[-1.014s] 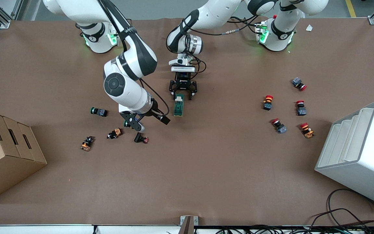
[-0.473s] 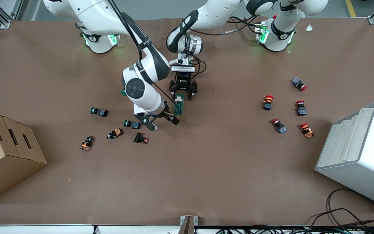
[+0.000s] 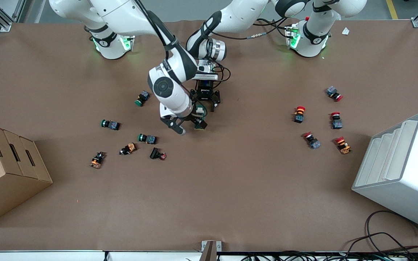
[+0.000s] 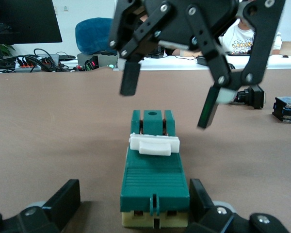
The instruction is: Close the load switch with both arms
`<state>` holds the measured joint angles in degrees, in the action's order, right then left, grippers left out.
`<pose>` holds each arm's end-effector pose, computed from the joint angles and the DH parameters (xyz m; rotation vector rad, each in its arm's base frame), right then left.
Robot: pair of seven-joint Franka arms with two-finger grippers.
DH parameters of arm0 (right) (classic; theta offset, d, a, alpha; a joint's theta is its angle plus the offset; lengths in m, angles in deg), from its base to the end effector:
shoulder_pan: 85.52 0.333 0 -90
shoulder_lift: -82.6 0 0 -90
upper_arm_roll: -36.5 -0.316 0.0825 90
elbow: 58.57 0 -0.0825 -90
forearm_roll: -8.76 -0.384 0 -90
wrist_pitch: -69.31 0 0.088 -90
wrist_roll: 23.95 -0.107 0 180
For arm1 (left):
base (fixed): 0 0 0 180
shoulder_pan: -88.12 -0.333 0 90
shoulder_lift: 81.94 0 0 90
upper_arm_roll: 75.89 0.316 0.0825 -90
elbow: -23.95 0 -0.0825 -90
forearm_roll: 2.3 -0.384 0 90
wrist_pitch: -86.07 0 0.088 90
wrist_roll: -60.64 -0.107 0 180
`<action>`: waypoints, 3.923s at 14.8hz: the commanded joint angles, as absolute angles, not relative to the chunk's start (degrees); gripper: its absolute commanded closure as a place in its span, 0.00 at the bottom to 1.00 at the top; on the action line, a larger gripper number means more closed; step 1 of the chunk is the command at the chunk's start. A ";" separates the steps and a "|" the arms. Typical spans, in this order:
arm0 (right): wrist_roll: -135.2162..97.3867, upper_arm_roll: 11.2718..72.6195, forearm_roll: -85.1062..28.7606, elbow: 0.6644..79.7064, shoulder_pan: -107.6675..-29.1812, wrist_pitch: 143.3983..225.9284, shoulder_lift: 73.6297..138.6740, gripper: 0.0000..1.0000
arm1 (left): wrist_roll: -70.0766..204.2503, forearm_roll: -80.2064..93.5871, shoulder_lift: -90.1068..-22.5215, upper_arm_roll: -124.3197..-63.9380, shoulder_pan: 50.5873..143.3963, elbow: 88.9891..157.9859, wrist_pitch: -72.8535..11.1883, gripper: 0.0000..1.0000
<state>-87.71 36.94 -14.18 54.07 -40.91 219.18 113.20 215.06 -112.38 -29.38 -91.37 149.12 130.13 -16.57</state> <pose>0.4551 0.4301 0.2076 -2.7527 0.9684 0.1576 0.2135 -0.5495 0.0404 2.4589 -0.0925 1.8680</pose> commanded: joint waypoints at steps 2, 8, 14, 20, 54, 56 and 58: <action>-87.76 37.38 -17.77 57.27 -37.72 220.92 110.90 0.00 | 215.24 -114.10 -22.08 -90.92 149.20 125.99 -21.95 0.01; -88.55 37.46 -18.75 57.18 -36.13 221.62 111.08 0.00 | 215.24 -114.10 -22.08 -90.92 149.11 125.99 -21.95 0.01; -87.58 37.64 -18.66 55.95 -37.00 221.71 111.25 0.00 | 215.24 -114.01 -22.08 -90.92 149.03 125.99 -21.95 0.01; -87.23 37.73 -18.57 52.70 -39.82 220.74 111.25 0.00 | 215.15 -114.01 -22.08 -90.92 148.85 125.99 -22.04 0.01; -85.30 37.99 -17.87 40.13 -41.75 220.30 124.09 0.00 | 215.15 -113.57 -22.35 -90.83 148.67 124.76 -22.83 0.01; -84.68 37.90 -17.96 39.08 -43.24 218.38 123.65 0.00 | 215.32 -113.40 -22.26 -90.83 148.67 124.85 -22.83 0.01; -84.07 37.99 -17.96 38.29 -44.47 214.78 122.16 0.00 | 215.32 -113.40 -22.17 -90.83 148.59 124.85 -22.83 0.00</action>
<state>-86.01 38.44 -18.00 40.24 -42.13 217.72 122.29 215.06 -112.37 -29.35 -91.29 149.14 130.04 -16.67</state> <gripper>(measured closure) 0.000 0.004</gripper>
